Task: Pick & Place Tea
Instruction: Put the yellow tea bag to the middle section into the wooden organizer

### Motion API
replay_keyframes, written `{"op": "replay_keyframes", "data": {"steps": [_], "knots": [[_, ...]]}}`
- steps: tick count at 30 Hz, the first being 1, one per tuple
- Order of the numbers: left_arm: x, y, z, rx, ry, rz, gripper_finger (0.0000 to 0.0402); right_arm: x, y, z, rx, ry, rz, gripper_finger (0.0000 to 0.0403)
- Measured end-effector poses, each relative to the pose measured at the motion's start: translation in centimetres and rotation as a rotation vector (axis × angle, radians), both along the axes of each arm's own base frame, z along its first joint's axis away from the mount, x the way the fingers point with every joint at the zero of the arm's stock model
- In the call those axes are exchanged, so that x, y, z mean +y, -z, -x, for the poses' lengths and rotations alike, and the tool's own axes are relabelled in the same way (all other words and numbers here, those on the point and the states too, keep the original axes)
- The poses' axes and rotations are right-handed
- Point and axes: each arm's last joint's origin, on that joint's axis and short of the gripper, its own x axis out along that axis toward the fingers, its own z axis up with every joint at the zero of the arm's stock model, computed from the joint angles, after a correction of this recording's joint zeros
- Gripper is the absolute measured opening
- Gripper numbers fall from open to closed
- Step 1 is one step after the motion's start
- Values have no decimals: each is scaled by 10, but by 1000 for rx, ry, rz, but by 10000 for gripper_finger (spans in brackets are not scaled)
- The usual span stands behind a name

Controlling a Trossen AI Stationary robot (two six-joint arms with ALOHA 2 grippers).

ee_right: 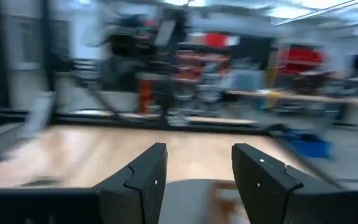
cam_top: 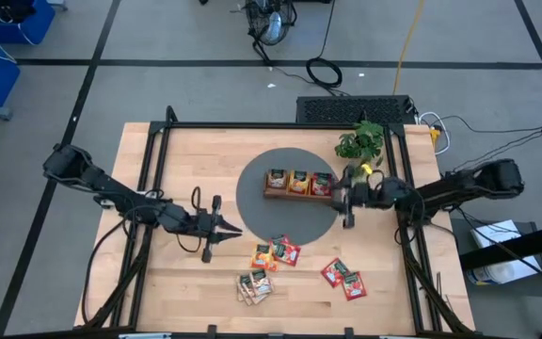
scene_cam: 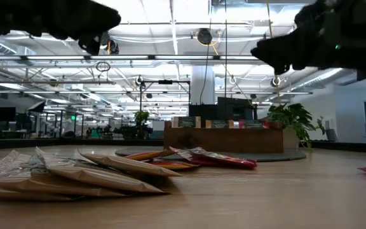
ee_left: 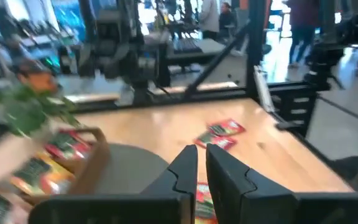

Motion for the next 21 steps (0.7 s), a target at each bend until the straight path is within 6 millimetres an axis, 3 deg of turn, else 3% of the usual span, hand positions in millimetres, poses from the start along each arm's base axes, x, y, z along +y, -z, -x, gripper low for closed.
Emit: {"op": "replay_keyframes", "data": {"steps": [8,13,16,21], "knots": [[-10,35,-12,186,5,116,42,71,-9,-44,253,-249,79,159],[-22,51,-35,249,15,90,42,110,5,-76,302,-342,158,147],[-25,54,-47,289,6,71,42,123,24,-101,360,-289,183,127],[-24,60,-53,457,-46,96,42,127,51,-142,424,-179,202,70]]}}
